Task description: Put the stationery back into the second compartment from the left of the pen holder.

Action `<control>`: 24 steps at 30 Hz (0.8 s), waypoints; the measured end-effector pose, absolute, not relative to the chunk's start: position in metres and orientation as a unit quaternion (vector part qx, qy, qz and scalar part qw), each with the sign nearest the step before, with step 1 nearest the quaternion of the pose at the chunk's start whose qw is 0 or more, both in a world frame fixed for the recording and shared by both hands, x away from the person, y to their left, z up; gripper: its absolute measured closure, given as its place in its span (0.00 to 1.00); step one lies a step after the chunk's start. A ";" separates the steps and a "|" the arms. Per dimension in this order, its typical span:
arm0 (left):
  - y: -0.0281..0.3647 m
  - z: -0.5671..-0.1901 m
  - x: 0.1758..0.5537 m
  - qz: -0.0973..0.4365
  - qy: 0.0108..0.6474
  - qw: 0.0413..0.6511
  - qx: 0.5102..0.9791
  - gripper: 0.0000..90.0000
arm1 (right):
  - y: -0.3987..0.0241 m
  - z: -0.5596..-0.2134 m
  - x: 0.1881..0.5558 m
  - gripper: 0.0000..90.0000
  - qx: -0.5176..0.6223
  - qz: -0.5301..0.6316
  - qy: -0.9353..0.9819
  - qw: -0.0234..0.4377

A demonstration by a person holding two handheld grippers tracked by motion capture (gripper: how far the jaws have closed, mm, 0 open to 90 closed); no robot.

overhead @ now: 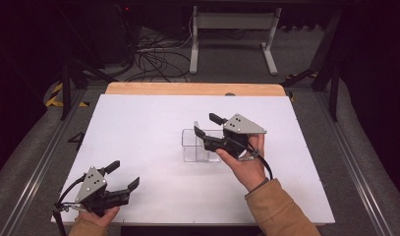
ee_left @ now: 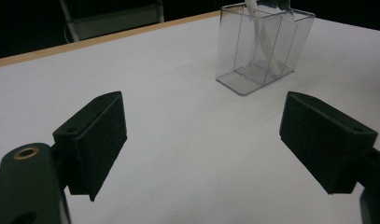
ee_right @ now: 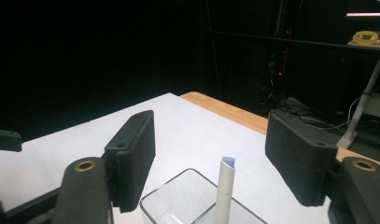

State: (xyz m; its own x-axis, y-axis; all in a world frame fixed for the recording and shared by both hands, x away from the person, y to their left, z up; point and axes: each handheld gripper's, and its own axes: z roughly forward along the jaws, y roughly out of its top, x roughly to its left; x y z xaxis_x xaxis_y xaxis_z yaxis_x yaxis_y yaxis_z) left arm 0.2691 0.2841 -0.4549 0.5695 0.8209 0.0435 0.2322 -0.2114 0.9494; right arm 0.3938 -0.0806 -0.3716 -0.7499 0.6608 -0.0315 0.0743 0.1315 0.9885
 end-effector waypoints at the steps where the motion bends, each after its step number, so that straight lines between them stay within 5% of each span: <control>1: 0.284 -0.455 0.269 0.288 0.364 0.511 0.723 0.17 | -0.081 -0.371 0.393 0.37 0.256 0.608 0.711 0.244; 24: 0.284 -0.456 0.269 0.289 0.370 0.513 0.718 0.17 | -0.152 -0.365 0.372 0.31 0.228 0.595 0.734 0.234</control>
